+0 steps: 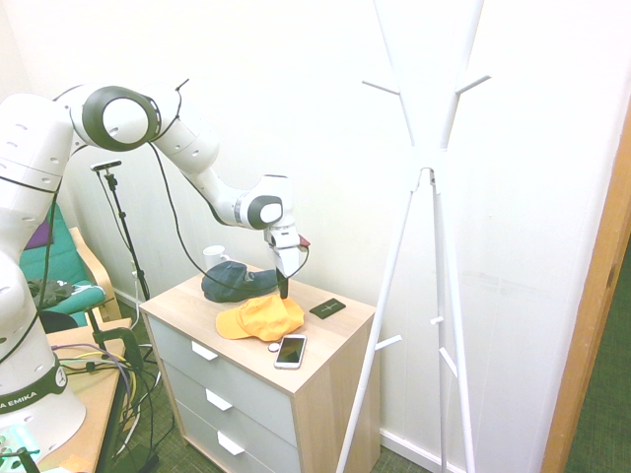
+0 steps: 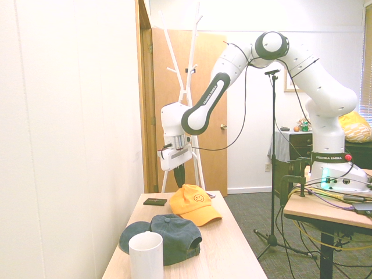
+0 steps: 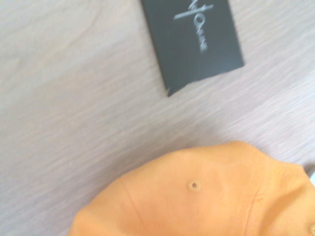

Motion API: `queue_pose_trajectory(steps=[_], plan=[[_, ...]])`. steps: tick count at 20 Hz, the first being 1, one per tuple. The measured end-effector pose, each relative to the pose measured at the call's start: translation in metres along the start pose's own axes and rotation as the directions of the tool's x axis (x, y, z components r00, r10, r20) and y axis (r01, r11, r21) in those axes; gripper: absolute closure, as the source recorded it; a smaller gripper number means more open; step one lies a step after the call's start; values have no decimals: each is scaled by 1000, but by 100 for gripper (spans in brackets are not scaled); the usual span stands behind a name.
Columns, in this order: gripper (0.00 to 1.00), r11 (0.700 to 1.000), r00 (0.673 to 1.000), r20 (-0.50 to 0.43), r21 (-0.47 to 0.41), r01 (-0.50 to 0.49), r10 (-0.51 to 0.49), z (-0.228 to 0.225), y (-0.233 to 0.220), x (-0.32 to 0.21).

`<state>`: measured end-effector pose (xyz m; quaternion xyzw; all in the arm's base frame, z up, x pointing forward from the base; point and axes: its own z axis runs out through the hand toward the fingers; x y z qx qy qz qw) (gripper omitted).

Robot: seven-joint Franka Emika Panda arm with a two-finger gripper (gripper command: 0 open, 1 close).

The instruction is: Hang the cap

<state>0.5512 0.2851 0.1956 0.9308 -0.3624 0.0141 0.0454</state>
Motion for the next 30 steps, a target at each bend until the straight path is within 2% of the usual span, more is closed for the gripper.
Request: queue_pose_trajectory(steps=[11,14,16,23,30], plan=[[100,997,998,-56,71,-22,26,-122,6,23],[100,997,995,-98,78,-21,29,-154,8,37],[100,999,989,-147,53,-12,20,-175,13,46],[100,997,940,-339,-75,6,-31,-223,38,61],[100,975,850,-523,-216,-56,-67,-278,76,79]])
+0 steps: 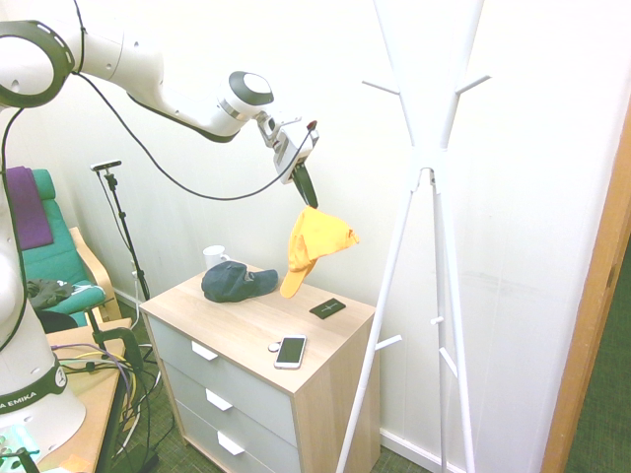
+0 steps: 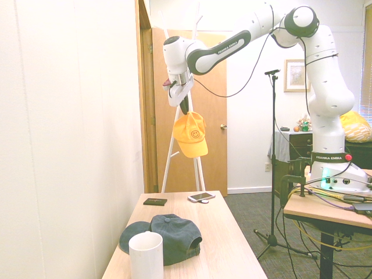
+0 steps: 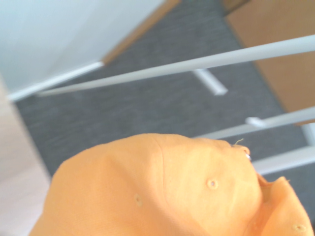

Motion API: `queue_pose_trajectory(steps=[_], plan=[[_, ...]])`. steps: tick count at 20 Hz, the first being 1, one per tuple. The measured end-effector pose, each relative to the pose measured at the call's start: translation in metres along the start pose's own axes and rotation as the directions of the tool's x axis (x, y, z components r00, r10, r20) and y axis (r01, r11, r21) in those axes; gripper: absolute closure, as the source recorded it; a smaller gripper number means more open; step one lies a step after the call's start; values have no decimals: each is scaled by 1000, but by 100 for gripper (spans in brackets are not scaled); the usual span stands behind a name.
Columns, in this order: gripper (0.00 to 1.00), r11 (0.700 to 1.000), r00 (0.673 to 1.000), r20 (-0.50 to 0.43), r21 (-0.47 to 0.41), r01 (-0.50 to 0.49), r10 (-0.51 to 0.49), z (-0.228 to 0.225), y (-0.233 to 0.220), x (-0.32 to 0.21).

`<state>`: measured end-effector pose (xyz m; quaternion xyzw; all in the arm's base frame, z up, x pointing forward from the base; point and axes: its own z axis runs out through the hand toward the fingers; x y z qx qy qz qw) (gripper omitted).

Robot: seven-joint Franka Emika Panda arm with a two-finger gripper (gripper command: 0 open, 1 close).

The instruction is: Hang the cap

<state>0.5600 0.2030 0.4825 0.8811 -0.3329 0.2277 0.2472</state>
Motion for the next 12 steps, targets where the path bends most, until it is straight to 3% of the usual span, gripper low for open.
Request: queue_pose_trajectory(steps=[6,12], plan=[[100,997,988,-157,-79,-7,-5,-31,30,35],[100,981,947,-314,-195,7,-69,-50,49,52]])
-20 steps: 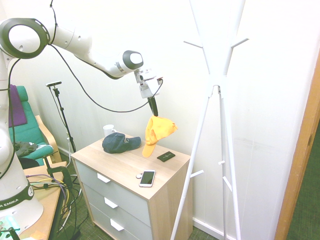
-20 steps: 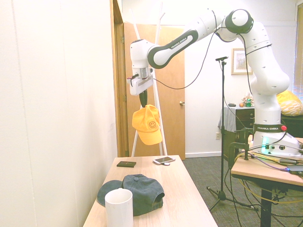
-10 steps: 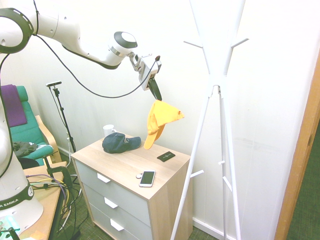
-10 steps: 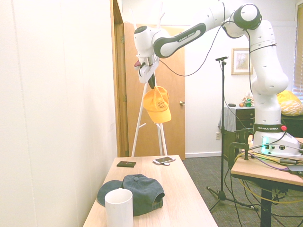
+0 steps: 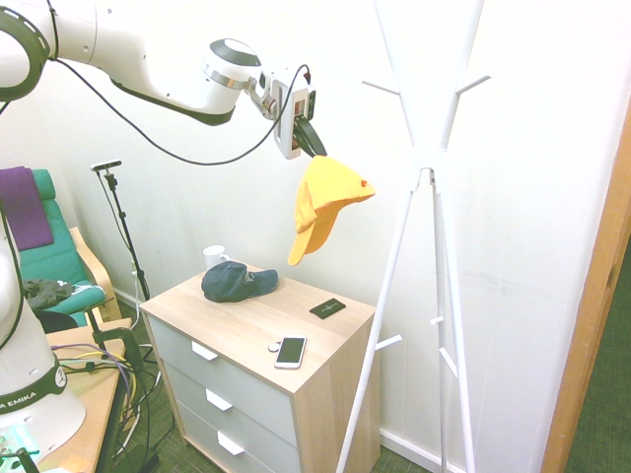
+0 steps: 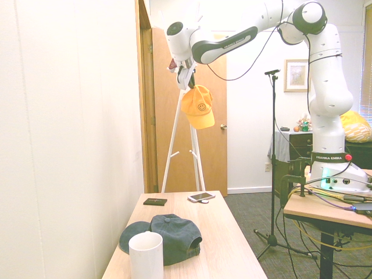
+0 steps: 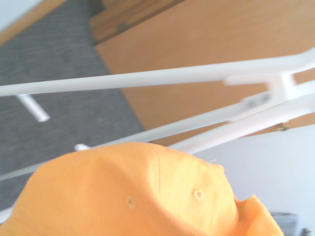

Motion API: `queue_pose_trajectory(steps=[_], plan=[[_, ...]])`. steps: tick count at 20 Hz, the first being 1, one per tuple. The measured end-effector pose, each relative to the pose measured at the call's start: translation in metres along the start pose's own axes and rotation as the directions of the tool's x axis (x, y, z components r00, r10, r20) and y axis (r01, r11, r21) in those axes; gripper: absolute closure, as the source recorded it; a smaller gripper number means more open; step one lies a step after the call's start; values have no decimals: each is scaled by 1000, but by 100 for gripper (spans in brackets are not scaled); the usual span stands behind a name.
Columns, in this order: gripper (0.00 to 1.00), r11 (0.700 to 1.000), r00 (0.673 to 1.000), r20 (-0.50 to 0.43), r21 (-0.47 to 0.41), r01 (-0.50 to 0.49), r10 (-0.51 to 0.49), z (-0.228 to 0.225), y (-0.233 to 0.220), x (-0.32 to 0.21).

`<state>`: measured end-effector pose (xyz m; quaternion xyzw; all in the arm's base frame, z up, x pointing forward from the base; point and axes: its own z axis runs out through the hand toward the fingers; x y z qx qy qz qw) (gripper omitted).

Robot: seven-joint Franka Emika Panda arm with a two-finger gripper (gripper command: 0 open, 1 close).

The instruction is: Hang the cap

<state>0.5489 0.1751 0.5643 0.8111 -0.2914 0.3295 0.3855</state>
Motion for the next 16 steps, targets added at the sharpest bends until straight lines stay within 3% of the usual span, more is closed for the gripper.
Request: queue_pose_trajectory(steps=[16], plan=[[100,999,984,-180,-50,-19,9,-73,48,76]])
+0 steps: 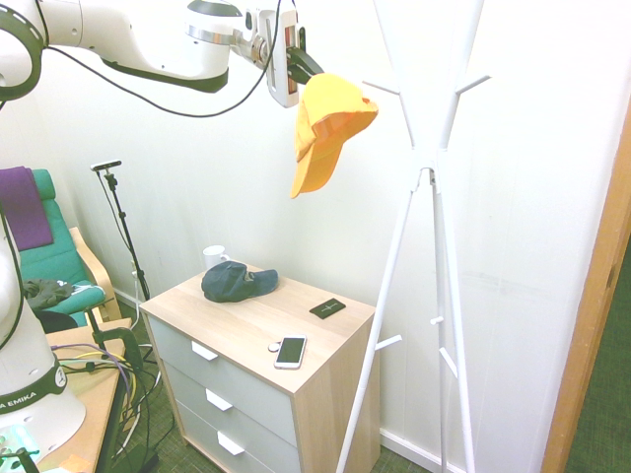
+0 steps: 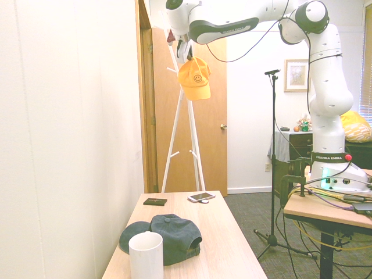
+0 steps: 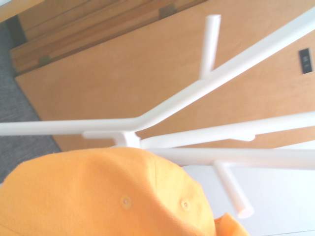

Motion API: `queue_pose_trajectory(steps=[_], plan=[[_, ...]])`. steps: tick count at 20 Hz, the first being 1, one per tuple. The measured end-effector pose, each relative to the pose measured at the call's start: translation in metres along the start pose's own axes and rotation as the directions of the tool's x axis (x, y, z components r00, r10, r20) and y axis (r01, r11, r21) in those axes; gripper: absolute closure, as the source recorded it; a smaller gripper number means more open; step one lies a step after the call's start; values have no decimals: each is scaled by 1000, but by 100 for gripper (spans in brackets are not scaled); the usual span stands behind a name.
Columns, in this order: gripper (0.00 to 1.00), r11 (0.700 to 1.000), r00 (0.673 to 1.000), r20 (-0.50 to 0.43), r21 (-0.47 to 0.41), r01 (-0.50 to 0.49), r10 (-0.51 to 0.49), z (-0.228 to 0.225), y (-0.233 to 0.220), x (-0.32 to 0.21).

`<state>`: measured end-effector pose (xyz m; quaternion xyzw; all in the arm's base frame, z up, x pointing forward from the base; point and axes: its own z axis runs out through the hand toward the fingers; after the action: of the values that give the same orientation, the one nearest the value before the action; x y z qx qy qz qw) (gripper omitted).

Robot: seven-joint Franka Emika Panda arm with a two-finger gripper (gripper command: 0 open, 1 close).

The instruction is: Hang the cap

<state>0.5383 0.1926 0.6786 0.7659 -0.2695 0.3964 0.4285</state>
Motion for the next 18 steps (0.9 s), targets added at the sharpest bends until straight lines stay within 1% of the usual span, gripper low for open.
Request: queue_pose_trajectory(steps=[5,8,14,18], plan=[[100,1000,999,-52,1,-16,16,-22,8,29],[100,1000,997,-70,2,-28,28,-25,10,43],[100,998,997,-59,-26,-53,51,-4,14,64],[100,999,999,-29,-32,-39,38,14,1,59]])
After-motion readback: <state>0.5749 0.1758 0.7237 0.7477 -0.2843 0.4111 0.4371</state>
